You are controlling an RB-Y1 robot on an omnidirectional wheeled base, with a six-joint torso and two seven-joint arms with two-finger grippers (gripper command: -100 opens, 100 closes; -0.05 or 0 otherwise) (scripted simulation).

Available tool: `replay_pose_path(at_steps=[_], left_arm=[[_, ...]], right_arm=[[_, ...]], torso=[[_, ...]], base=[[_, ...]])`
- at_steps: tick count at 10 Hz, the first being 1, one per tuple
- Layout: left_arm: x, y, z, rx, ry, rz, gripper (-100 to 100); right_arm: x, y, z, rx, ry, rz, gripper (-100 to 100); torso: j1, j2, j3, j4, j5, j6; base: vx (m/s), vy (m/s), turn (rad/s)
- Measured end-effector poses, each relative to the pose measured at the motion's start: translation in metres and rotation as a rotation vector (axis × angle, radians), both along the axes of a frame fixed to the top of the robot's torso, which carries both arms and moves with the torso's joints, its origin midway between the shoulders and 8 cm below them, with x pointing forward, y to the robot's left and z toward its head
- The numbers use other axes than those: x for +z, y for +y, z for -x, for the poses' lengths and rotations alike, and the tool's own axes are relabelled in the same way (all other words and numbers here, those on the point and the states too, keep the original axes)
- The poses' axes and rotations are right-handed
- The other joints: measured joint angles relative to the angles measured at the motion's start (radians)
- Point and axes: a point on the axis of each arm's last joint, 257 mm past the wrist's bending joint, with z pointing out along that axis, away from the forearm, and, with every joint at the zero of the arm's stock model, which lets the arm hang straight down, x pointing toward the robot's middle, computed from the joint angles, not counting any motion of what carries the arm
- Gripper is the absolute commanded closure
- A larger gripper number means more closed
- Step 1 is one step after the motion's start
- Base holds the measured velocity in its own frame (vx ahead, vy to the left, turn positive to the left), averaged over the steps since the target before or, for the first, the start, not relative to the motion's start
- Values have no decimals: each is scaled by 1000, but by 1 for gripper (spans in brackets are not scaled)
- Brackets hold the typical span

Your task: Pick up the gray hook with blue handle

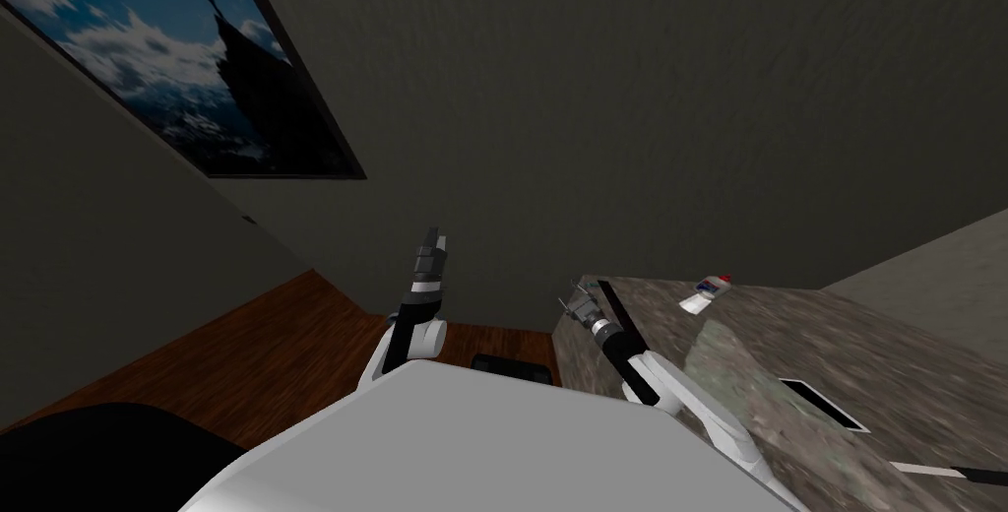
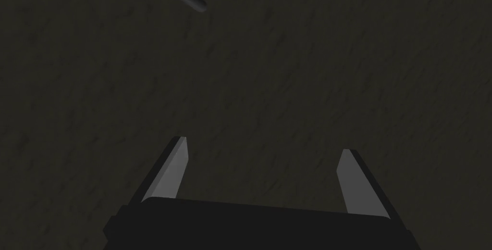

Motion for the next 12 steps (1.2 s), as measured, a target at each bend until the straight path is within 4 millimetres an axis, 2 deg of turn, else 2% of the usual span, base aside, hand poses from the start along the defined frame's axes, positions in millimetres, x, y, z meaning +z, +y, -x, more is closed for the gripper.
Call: replay_pose_path(at_steps=[2, 7, 12], left_arm=[[0, 0, 0, 0, 0, 0, 0], [0, 0, 0, 0, 0, 0, 0], [0, 0, 0, 0, 0, 0, 0]], right_arm=[[-13, -13, 3, 9, 12, 96, -100], [-47, -64, 11, 53, 47, 431, -100], [-48, -99, 10, 86, 48, 632, -100]], torso=[[2, 2, 1, 0, 0, 0], [0, 1, 0, 0, 0, 0], [3, 2, 1, 0, 1, 0]], base=[[58, -34, 23], [71, -50, 24], [46, -18, 14]])
